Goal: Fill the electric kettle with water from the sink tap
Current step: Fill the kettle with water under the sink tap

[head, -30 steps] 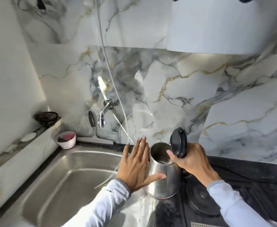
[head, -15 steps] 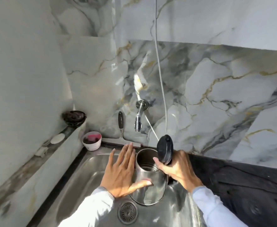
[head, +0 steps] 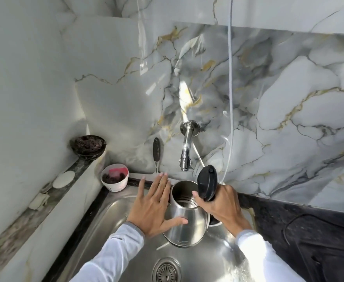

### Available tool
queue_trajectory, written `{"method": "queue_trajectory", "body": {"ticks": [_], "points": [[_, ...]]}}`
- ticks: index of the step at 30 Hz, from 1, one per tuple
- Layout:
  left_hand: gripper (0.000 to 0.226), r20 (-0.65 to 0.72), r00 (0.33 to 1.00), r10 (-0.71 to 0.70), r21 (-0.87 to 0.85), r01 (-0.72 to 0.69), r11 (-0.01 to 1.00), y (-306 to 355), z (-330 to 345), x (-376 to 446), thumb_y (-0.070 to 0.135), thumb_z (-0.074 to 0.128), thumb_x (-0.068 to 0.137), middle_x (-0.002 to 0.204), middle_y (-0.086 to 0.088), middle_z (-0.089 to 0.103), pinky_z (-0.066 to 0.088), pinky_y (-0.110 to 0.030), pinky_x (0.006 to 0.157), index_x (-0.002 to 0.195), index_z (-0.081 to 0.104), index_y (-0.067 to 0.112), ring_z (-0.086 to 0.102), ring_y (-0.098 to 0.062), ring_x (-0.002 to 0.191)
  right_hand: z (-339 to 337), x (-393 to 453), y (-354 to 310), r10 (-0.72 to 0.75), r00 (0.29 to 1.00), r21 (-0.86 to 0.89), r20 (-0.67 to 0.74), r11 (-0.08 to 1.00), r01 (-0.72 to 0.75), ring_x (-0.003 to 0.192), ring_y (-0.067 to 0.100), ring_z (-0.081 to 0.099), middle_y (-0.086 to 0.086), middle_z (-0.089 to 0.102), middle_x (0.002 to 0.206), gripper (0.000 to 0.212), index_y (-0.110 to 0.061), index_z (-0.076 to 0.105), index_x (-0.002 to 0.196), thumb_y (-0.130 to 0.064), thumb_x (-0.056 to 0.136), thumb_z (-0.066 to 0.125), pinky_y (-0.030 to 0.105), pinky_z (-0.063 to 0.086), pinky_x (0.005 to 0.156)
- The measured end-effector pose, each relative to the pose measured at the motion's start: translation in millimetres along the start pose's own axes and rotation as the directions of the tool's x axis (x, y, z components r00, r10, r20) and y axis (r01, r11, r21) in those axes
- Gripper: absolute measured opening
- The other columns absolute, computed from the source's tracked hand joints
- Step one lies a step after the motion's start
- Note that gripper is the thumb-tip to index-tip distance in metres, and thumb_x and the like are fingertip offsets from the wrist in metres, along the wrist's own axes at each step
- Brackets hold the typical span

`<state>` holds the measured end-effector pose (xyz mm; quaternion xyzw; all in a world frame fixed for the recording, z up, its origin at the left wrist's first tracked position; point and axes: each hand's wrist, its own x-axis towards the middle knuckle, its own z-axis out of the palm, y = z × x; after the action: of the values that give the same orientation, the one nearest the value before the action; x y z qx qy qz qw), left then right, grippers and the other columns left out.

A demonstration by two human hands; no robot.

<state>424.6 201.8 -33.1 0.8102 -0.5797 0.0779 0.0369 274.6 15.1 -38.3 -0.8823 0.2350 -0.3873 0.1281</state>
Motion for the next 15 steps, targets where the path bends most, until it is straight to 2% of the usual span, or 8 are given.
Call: {"method": "queue_trajectory", "body": {"ticks": [2,5,7,8,10,11,13,15], "points": [[0.113,0.022,1.0,-0.003,0.0,0.003,1.0,-5,2,16,0.09,0.017,0.083,0.163,-0.015,0.03,0.018,-0.071,0.119,0.15,0.036,0.001,0.019,-0.027,0.153,7,5,8,0.002,1.0,0.01,0.006,1.0,-0.002,0.041,0.019,0.055,-0.005,0.053,0.044,0.048,-0.037,0.032,0.056,-0.066,0.075,0.065,0.026,0.047,0.047],[0.1,-0.021,0.998,-0.056,-0.042,0.055,0.998,-13,-3,41,0.079,0.006,0.089,0.166,-0.009,0.026,0.001,-0.072,0.12,0.153,0.032,0.008,0.009,-0.023,0.155,18,10,20,0.017,1.0,0.004,0.009,1.0,-0.017,0.042,0.014,0.056,-0.007,0.057,0.046,0.043,-0.034,0.044,0.057,-0.067,0.074,0.065,0.023,0.048,0.05],[0.093,-0.073,0.99,-0.118,-0.14,0.107,0.984,-16,-12,57,0.074,0.006,0.091,0.165,-0.008,0.029,-0.003,-0.072,0.12,0.149,0.039,0.01,0.007,-0.022,0.156,25,9,27,0.055,0.998,-0.026,0.023,0.998,-0.054,0.047,0.02,0.063,-0.004,0.062,0.05,0.047,-0.024,0.058,0.06,-0.069,0.073,0.064,0.03,0.053,0.053],[0.088,-0.096,0.984,-0.15,-0.182,0.131,0.974,-16,-18,66,0.072,0.009,0.093,0.162,-0.009,0.036,-0.001,-0.072,0.119,0.143,0.047,0.01,0.011,-0.023,0.155,28,9,29,0.065,0.998,-0.045,0.019,0.997,-0.065,0.049,0.023,0.064,-0.002,0.063,0.051,0.05,-0.021,0.06,0.062,-0.07,0.072,0.064,0.033,0.054,0.054],[0.073,-0.11,0.971,-0.211,-0.231,0.181,0.956,-7,-28,81,0.067,0.023,0.098,0.142,-0.013,0.06,0.004,-0.074,0.118,0.116,0.064,0.009,0.029,-0.031,0.15,33,9,34,0.075,0.997,-0.062,0.005,0.995,-0.074,0.048,0.024,0.064,-0.002,0.062,0.05,0.052,-0.02,0.06,0.061,-0.071,0.073,0.063,0.035,0.054,0.054],[0.064,-0.125,0.962,-0.244,-0.234,0.21,0.949,0,-33,87,0.063,0.033,0.1,0.123,-0.013,0.072,0.006,-0.075,0.118,0.098,0.068,0.01,0.041,-0.035,0.143,35,9,36,0.073,0.997,-0.057,0.006,0.996,-0.072,0.047,0.022,0.063,-0.004,0.062,0.05,0.051,-0.022,0.059,0.061,-0.071,0.073,0.063,0.034,0.054,0.054],[0.057,-0.153,0.941,-0.302,-0.191,0.271,0.943,14,-41,94,0.058,0.053,0.097,0.085,-0.013,0.076,0.01,-0.079,0.116,0.073,0.069,0.009,0.061,-0.041,0.123,38,8,37,0.069,0.997,-0.043,0.02,0.997,-0.068,0.044,0.012,0.059,-0.009,0.06,0.049,0.047,-0.026,0.057,0.062,-0.07,0.074,0.064,0.027,0.053,0.054],[0.052,-0.19,0.924,-0.333,-0.169,0.303,0.938,25,-48,97,0.054,0.072,0.087,0.065,-0.017,0.072,0.017,-0.083,0.11,0.064,0.069,0.008,0.071,-0.047,0.1,40,8,35,0.061,0.998,-0.05,0.011,0.997,-0.061,0.041,0.0,0.045,-0.016,0.052,0.046,0.042,-0.033,0.048,0.062,-0.07,0.074,0.064,0.01,0.043,0.053]]}}
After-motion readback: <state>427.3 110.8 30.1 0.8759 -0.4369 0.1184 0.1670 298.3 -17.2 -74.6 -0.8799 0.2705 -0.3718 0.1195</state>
